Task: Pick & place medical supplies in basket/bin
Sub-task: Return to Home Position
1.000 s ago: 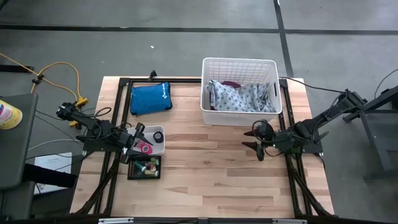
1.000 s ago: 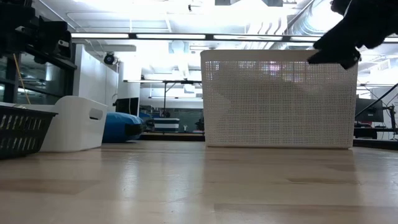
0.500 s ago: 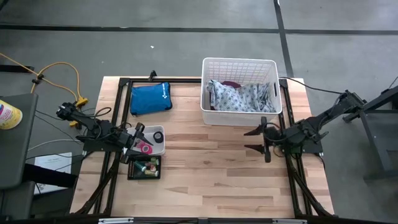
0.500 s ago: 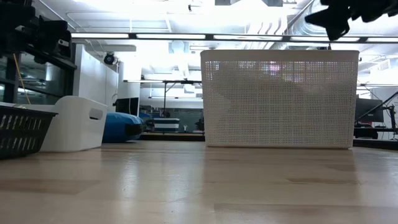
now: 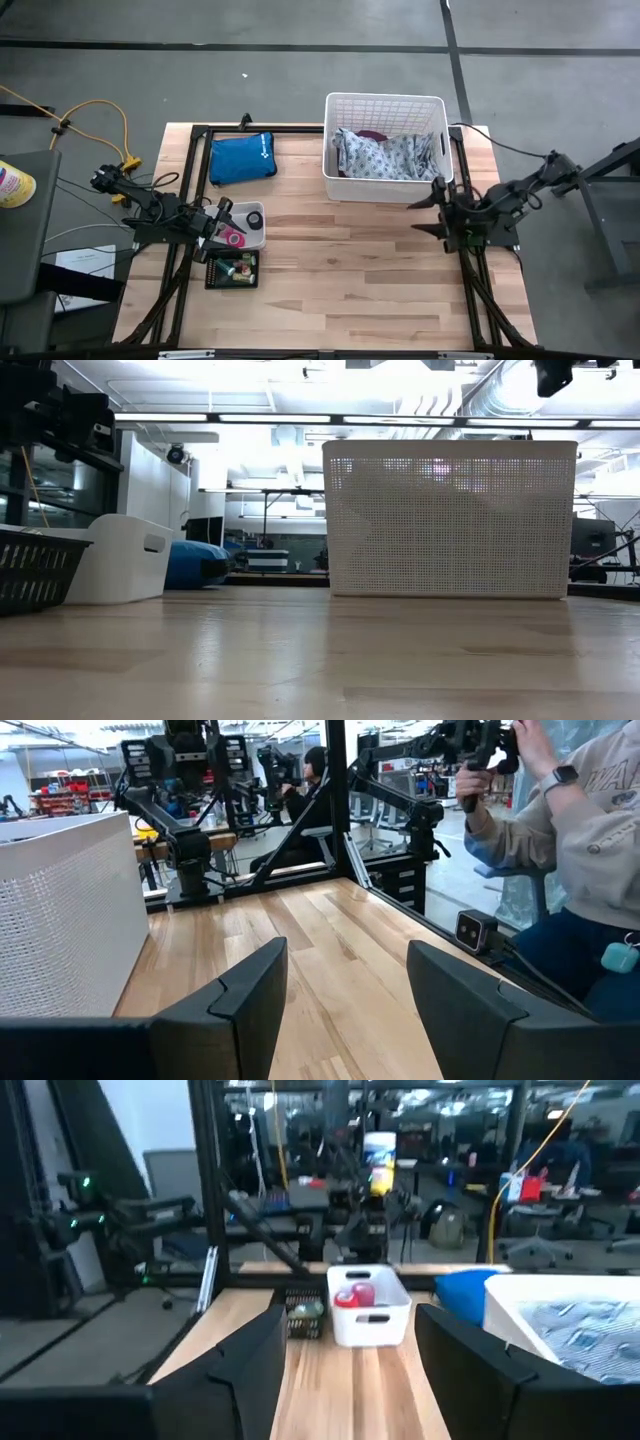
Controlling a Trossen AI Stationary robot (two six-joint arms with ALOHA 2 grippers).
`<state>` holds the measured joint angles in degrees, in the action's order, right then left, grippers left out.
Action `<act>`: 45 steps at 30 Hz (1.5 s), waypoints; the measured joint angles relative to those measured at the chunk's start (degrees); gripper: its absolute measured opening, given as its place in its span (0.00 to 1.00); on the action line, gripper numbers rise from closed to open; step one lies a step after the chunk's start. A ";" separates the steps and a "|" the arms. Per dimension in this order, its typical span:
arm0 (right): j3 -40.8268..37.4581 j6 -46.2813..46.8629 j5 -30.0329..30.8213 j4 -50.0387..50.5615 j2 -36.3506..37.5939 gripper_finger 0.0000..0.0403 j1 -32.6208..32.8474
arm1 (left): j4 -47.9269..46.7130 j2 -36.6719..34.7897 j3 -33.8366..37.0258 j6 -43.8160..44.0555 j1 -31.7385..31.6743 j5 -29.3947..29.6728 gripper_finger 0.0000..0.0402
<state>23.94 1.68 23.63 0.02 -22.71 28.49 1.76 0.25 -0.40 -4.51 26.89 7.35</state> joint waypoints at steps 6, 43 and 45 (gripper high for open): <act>0.01 -2.15 1.92 1.45 5.49 0.52 0.00 | -0.02 0.00 0.00 0.00 0.00 -0.01 0.50; -0.29 -2.17 4.52 17.51 22.31 0.52 0.00 | -0.02 0.00 0.00 0.00 0.00 -0.01 0.50; -1.40 -1.39 4.50 16.43 22.31 0.52 0.00 | -0.02 0.00 0.00 0.00 0.00 0.00 0.50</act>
<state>22.54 0.29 28.13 16.45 -0.40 28.49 1.74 0.25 -0.40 -4.51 26.89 7.35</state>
